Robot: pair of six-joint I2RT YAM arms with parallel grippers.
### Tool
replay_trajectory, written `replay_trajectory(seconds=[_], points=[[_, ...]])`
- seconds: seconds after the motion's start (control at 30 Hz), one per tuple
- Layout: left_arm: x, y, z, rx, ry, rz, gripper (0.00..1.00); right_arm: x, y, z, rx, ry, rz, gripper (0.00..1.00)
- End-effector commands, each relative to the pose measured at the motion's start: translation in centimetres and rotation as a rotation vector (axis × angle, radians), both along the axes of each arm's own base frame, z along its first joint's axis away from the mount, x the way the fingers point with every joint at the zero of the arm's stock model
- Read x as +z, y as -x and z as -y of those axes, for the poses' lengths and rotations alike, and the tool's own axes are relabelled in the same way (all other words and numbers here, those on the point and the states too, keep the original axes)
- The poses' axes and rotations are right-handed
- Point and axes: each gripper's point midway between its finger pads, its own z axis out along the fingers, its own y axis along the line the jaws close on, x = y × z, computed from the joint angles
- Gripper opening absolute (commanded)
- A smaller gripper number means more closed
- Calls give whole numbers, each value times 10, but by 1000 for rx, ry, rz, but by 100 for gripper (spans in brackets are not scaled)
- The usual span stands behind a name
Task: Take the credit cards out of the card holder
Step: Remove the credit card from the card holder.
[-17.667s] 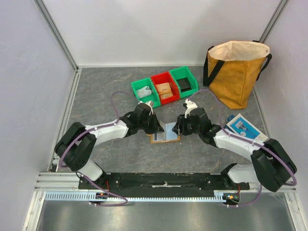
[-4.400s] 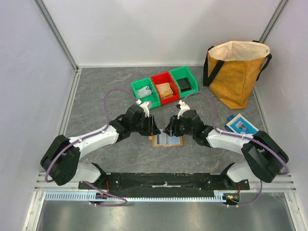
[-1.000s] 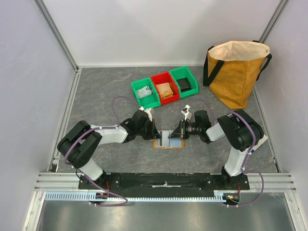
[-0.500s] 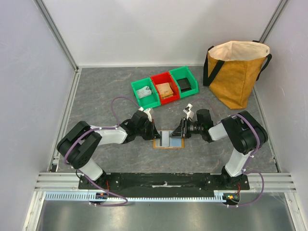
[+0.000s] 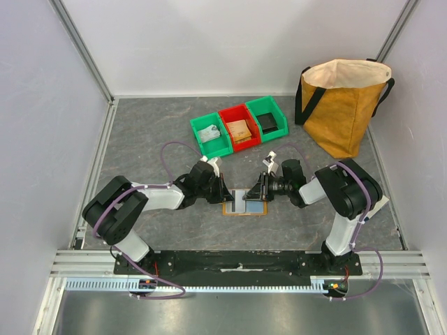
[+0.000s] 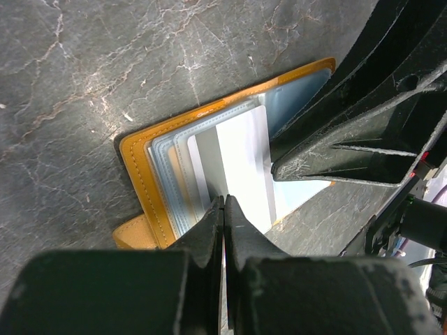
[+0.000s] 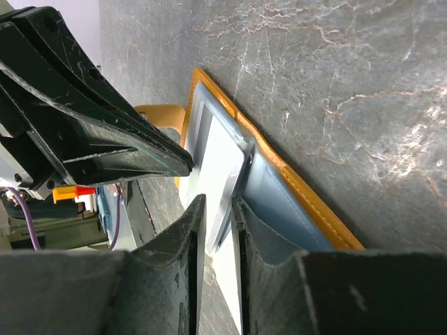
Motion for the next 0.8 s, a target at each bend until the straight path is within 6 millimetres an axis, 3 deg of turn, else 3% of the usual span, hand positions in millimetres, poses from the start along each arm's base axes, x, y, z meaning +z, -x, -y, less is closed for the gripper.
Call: replay_trajectory(seconds=[0.0, 0.2, 0.33, 0.77], points=[[-28, 21, -17, 12, -72, -105, 2, -8, -1, -2, -6, 10, 1, 27], [-29, 21, -16, 14, -69, -111, 2, -5, -1, -4, 1, -17, 6, 20], [-28, 21, -17, 20, -65, -112, 2, -5, 0, -3, 3, -21, 5, 0], [-19, 19, -24, 30, -72, -94, 8, -6, -4, 12, -12, 39, 19, 0]])
